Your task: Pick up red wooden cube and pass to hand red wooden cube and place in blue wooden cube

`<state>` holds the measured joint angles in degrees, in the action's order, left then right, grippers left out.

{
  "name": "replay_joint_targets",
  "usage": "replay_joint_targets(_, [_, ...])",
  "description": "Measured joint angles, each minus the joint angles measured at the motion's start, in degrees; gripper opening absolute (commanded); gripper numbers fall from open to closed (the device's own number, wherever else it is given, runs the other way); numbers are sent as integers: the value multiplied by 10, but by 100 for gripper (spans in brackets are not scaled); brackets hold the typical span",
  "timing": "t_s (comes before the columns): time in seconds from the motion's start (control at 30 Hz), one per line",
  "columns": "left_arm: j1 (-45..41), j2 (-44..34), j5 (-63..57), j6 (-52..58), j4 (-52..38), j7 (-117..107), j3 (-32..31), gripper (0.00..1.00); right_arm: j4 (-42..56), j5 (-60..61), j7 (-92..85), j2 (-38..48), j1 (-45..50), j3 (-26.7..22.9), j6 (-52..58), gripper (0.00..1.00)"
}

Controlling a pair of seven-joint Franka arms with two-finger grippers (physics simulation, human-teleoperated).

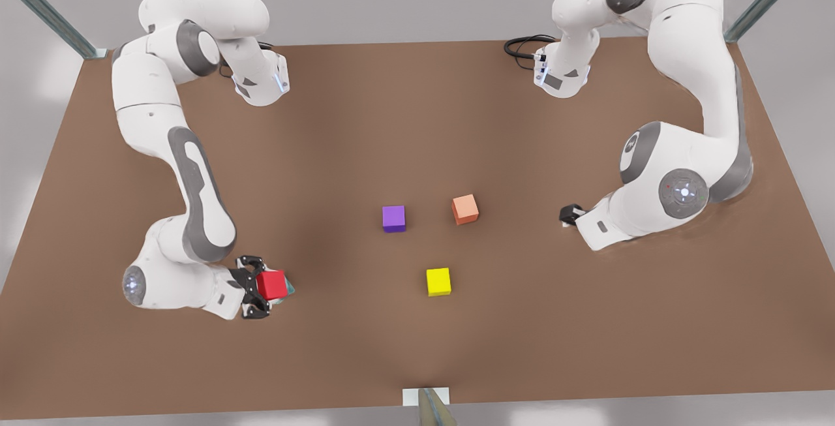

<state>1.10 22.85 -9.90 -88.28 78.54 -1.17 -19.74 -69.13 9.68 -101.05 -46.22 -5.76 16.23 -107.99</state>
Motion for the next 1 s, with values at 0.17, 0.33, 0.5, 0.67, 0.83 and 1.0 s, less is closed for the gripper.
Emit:
replay_joint_targets(0.17, [-54,-80,50,19,40,-10,100,100,-41,-194,124,20,6,1,1,53])
replay_joint_targets(0.33, [-8,-26,83,53,-62,-17,112,100,-65,-240,234,16,27,7,-16,53])
replay_joint_targets(0.5, [-6,-21,64,49,-78,-22,109,100,-95,-252,319,15,35,7,-56,53])
replay_joint_targets(0.67, [-14,-21,59,47,-78,-26,109,100,-107,-253,383,9,38,7,-94,54])
replay_joint_targets(0.83, [-13,-19,57,46,-78,-29,110,100,-115,-253,431,6,40,7,-126,55])
replay_joint_targets(1.0, [-9,-14,56,44,-79,-31,112,100,-120,-255,469,7,40,7,-141,100])
